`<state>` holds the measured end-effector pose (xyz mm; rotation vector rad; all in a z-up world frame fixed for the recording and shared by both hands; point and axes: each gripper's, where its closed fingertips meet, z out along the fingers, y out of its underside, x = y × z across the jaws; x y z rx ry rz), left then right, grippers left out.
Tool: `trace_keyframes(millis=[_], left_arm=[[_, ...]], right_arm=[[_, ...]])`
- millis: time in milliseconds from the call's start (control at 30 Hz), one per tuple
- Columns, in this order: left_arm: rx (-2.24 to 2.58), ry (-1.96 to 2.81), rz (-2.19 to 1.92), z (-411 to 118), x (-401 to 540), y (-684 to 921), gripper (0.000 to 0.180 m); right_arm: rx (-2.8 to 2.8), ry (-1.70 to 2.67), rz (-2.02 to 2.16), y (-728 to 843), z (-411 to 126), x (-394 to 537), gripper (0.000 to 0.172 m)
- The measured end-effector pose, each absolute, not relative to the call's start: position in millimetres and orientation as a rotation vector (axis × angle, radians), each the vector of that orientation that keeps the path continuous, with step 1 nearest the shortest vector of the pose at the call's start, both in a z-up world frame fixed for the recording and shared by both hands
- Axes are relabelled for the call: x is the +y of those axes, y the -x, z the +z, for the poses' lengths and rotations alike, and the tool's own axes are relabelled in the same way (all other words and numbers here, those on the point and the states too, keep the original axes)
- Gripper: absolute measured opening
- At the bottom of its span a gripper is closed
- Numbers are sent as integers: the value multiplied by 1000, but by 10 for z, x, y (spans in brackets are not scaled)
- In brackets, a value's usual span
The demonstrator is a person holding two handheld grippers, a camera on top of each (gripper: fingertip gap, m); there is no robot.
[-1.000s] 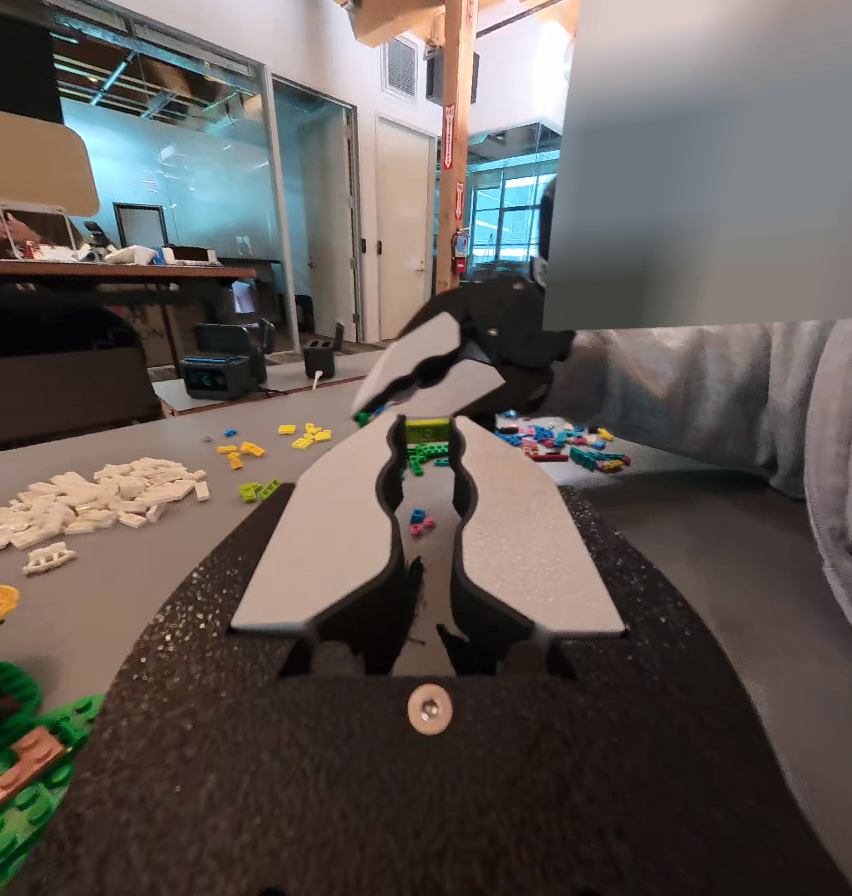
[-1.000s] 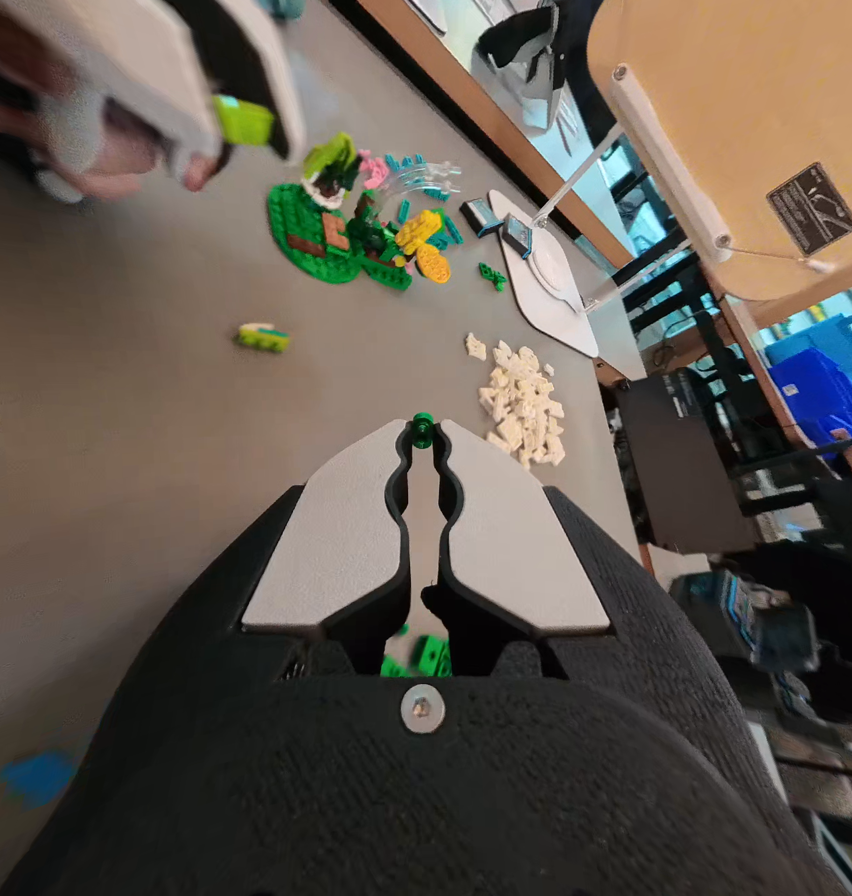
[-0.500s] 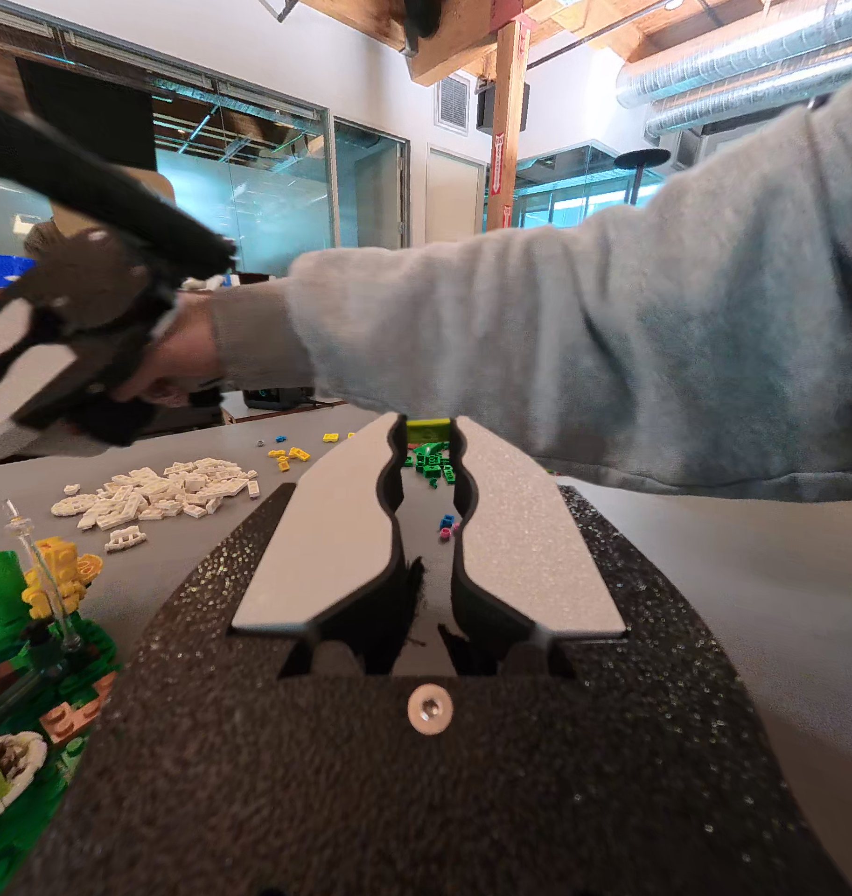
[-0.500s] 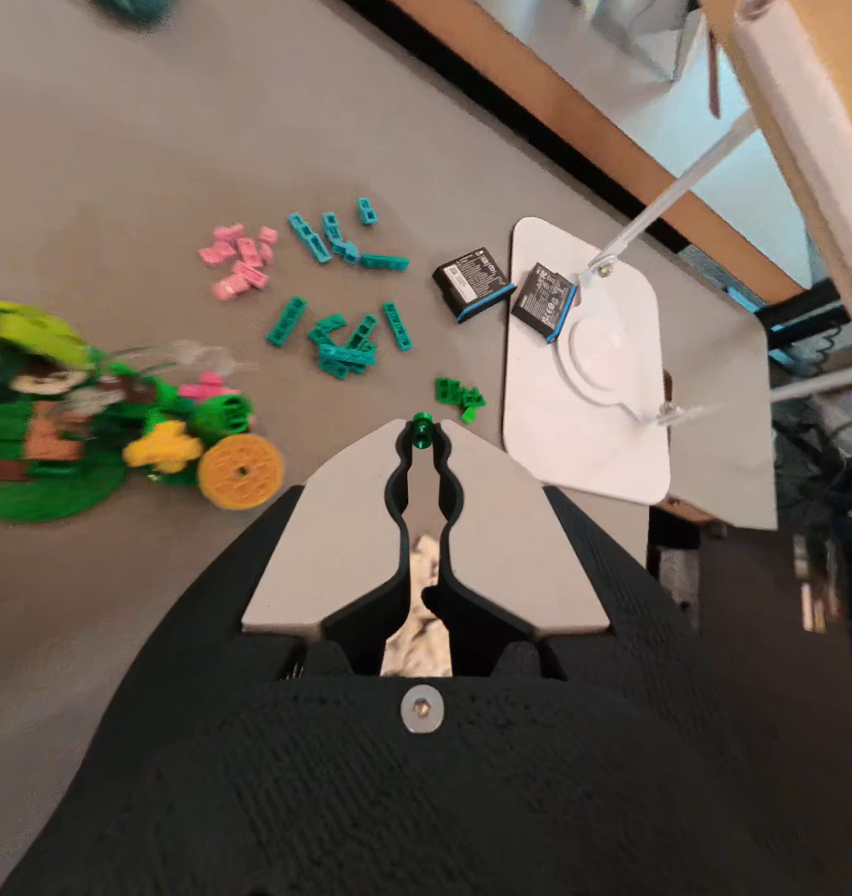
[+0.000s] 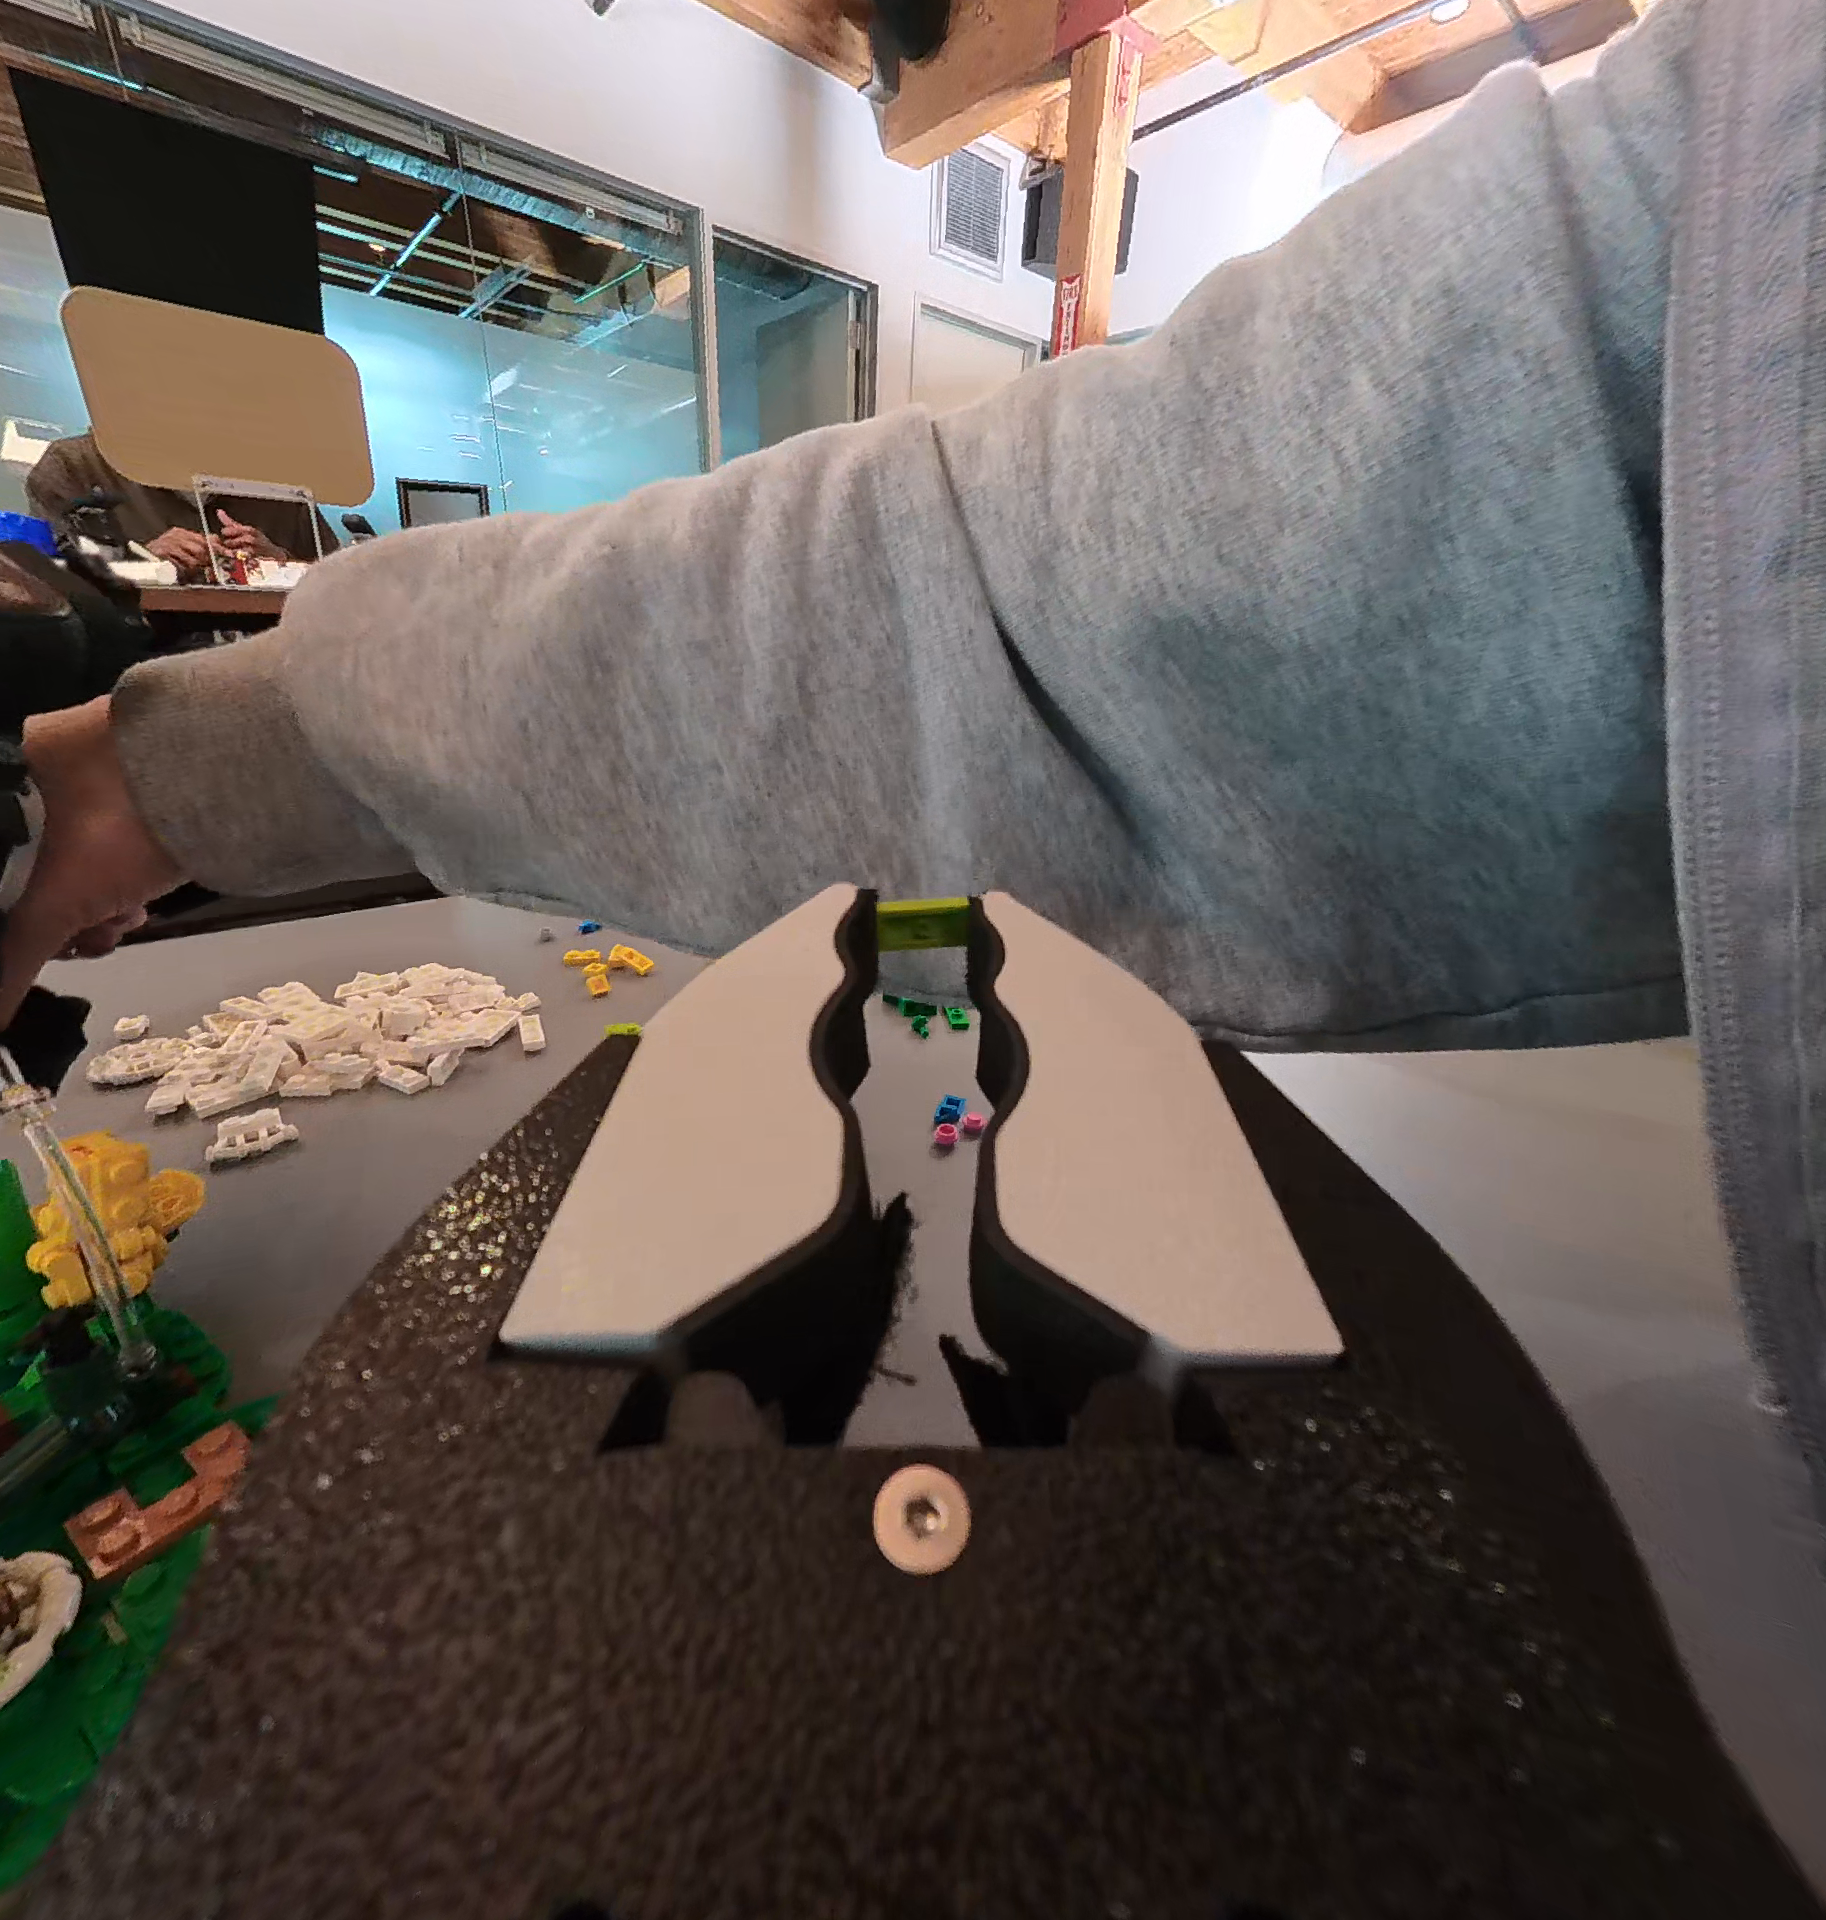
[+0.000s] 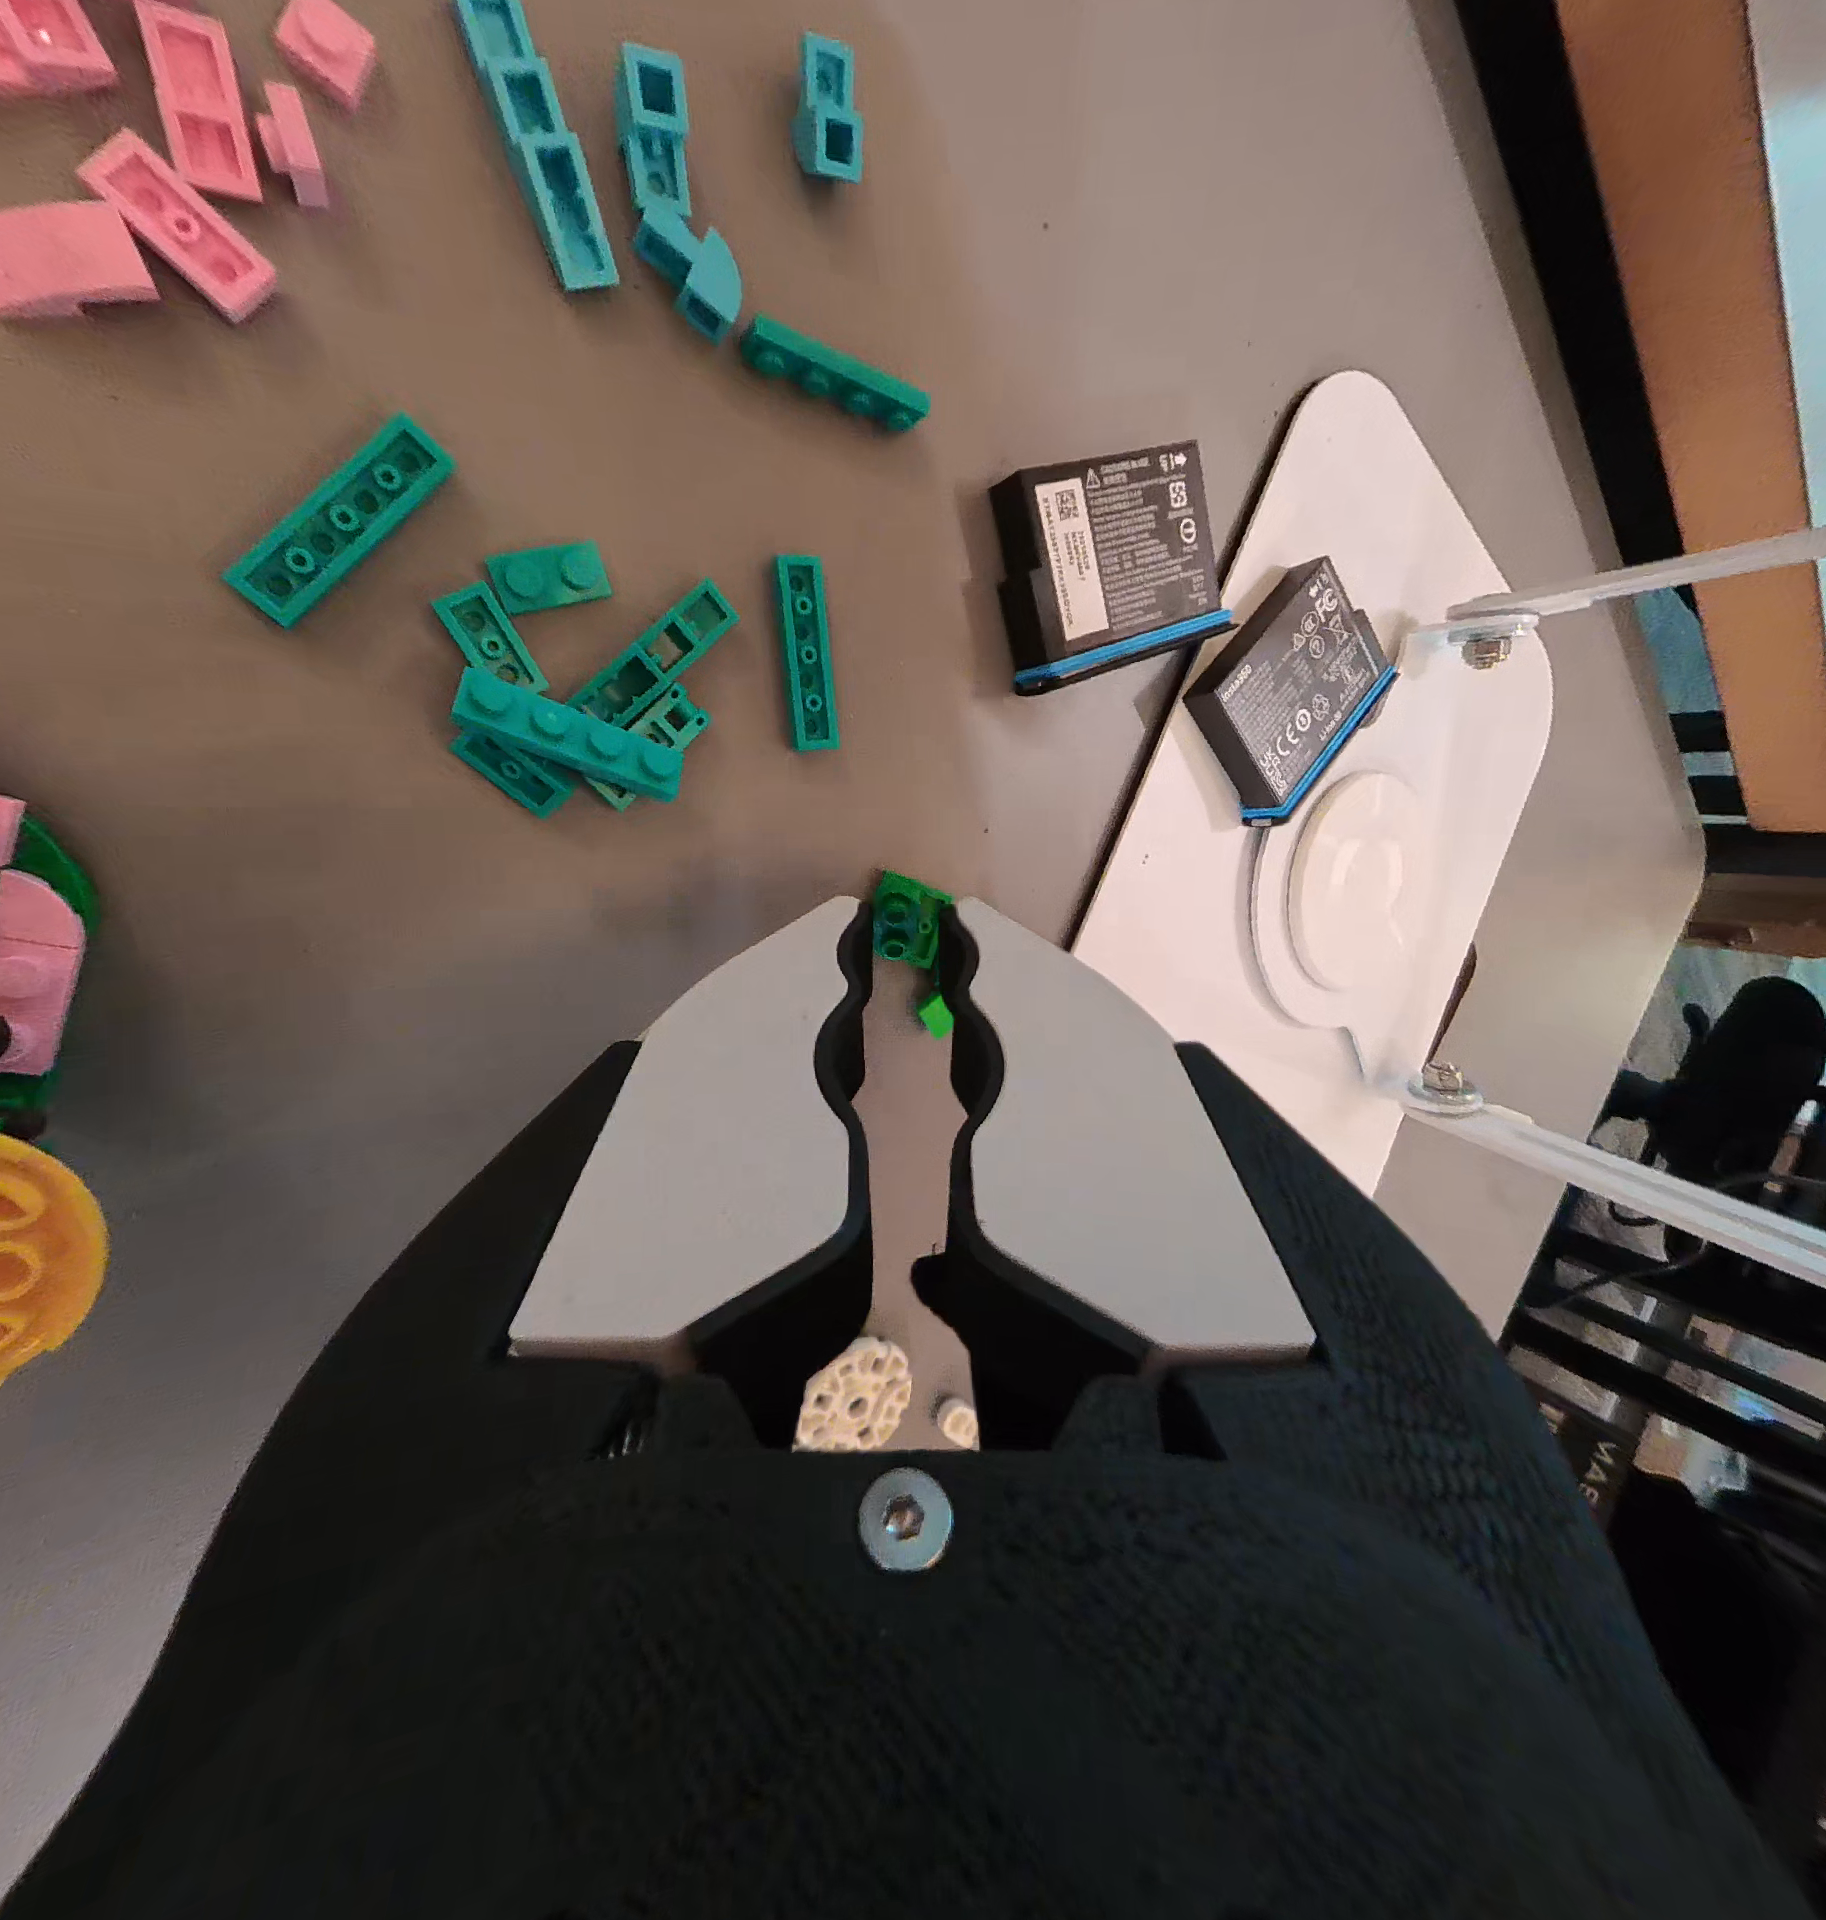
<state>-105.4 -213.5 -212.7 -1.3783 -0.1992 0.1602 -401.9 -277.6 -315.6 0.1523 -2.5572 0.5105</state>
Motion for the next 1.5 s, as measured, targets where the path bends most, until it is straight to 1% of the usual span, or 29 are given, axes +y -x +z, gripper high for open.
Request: trace_keyframes(millis=[67, 167, 300, 333, 433, 467, 500, 567, 733, 800, 900, 1000, 1033, 1133, 1200, 1300, 1367, 1500], left_arm=[[-198, 1380, 159, -2129, -2132, 1051, 16], [-195, 1384, 159, -2134, -2125, 1046, 16], [-188, 1388, 160, -2137, -2116, 1030, 16], [-188, 1389, 161, -2138, -2115, 1029, 16], [-186, 1390, 160, -2140, -2111, 1026, 16], [-188, 1389, 160, -2139, -2112, 1026, 16], [-189, 1387, 159, -2137, -2115, 1027, 16], [-191, 1383, 159, -2135, -2119, 1029, 16], [-196, 1377, 166, -2131, -2125, 1034, 16], [-227, 1368, 204, -2126, -2151, 1092, 16], [-259, 1337, 351, -2087, -2231, 1203, 17], [-177, 1330, 487, -2044, -2221, 1154, 16], [-139, 1335, 515, -2041, -2196, 1115, 16], [-67, 1342, 589, -2035, -2158, 1043, 16], [-57, 1343, 617, -2033, -2158, 1038, 17], [-9, 1349, 656, -2037, -2137, 983, 16], [25, 1348, 675, -2036, -2123, 942, 16], [53, 1360, 681, -2054, -2095, 914, 16]], right_arm=[[-2557, -159, 507, 4022, -3178, -2776, 15], [-2576, -163, 477, 4021, -3228, -2733, 18], [-2548, -116, 485, 4078, -3206, -2709, 28], [-2526, -107, 497, 4103, -3171, -2716, 33], [-2561, -34, 508, 4107, -3197, -2693, 33], [-2557, -24, 488, 4118, -3208, -2669, 31], [-2533, -12, 481, 4139, -3179, -2648, 37], [-2473, 67, 504, 4183, -3037, -2578, 41], [-2306, 401, 876, 3864, -2376, -2258, 41], [-2323, 567, 1058, 3479, -2210, -2117, 37], [-2461, 920, 1495, 2640, -2040, -2095, 28], [-2643, 1171, 1909, 1778, -1889, -2194, 27], [-2709, 1204, 1954, 1557, -1893, -2218, 27], [-2856, 1244, 1911, 1116, -2010, -2269, 28], [-2925, 1306, 1991, 915, -1978, -2310, 27], [-2920, 1387, 1943, 911, -2067, -2277, 23], [-2907, 1438, 1916, 948, -2123, -2255, 24], [-2974, 1417, 1935, 878, -2136, -2285, 24]])
